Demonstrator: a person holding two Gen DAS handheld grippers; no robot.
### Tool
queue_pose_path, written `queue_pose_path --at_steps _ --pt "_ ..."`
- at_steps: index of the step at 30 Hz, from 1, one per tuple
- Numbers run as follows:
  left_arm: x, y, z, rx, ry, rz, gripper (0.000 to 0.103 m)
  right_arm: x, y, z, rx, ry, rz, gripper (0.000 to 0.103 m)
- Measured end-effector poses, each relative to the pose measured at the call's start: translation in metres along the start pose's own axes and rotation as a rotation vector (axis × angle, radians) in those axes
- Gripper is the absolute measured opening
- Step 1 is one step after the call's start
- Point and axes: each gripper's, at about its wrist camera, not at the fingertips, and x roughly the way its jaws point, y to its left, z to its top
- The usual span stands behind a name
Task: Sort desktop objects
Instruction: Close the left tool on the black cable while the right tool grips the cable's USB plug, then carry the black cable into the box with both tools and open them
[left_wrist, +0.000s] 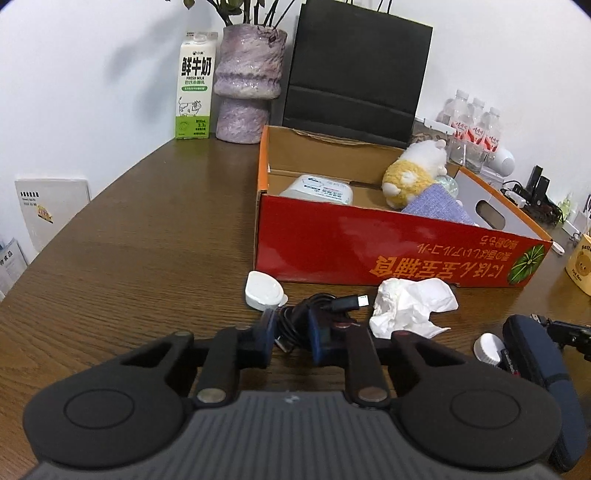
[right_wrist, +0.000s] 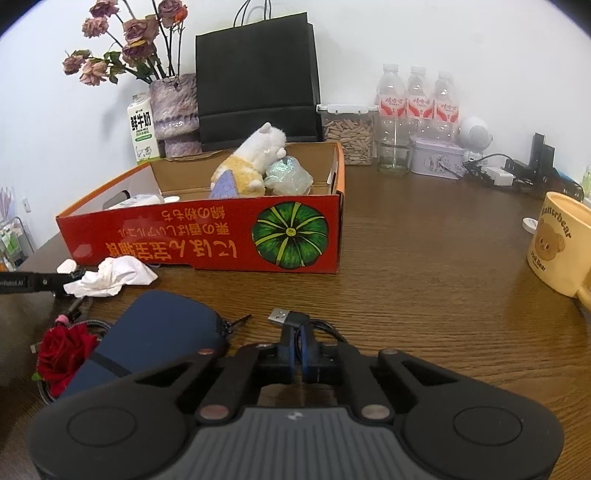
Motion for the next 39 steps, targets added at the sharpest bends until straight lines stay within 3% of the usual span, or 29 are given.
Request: queue_pose_path --at_steps 12,14,17,21,24,25,26,28,29,32,35,36,37,39 --pt "-0.033 -0.006 -0.001 0.026 -0.135 0.016 0.011 -0.016 0.011 0.001 -0.023 -0.101 0.007 0.002" --pt "-0.042 -0.009 0.001 0.046 -0.171 0.022 0.001 -0.02 0.012 0.004 -0.027 -0.12 0.01 0.002" --pt "-0.051 -0.015 0.005 0.07 -0.209 0.021 0.001 -0.025 0.016 0.009 -0.037 -0.146 0.019 0.002" --pt "-0.05 -0.016 0.007 0.067 -0.193 0.019 0.001 -0.028 0.021 0.013 -0.045 -0.161 0.032 0.002" --pt "-0.041 -0.01 0.003 0.056 -0.107 0.027 0.004 -0.028 0.022 0.011 -0.037 -0.153 0.031 0.002" --pt "-0.039 -0.009 0.001 0.062 -0.082 0.028 0.014 -0.028 0.021 0.01 -0.031 -0.149 0.03 0.002" --pt "-0.037 -0.009 -0.001 0.071 -0.055 0.027 0.037 -0.028 0.02 0.009 -0.026 -0.146 0.029 0.002" --pt "-0.037 -0.012 -0.007 0.101 -0.05 0.033 0.073 -0.028 0.018 0.006 -0.019 -0.14 0.03 0.002" --pt "-0.038 -0.015 -0.009 0.126 -0.054 0.042 0.079 -0.029 0.018 0.005 -0.017 -0.137 0.031 0.002" --pt "-0.032 -0.021 -0.013 0.179 -0.032 0.052 0.083 -0.028 0.018 0.003 -0.016 -0.133 0.032 0.002" --pt "-0.013 -0.022 -0.016 0.191 0.035 0.058 0.078 -0.029 0.018 0.002 -0.015 -0.133 0.035 0.002" --pt "-0.013 -0.019 -0.016 0.173 0.032 0.034 0.072 -0.029 0.018 0.002 -0.014 -0.133 0.035 0.002" --pt "-0.016 -0.018 -0.015 0.166 0.026 0.031 0.053 -0.029 0.018 0.002 -0.013 -0.134 0.035 0.002" --pt "-0.017 -0.013 -0.014 0.142 0.018 0.043 0.05 -0.03 0.018 0.002 -0.012 -0.135 0.035 0.002"
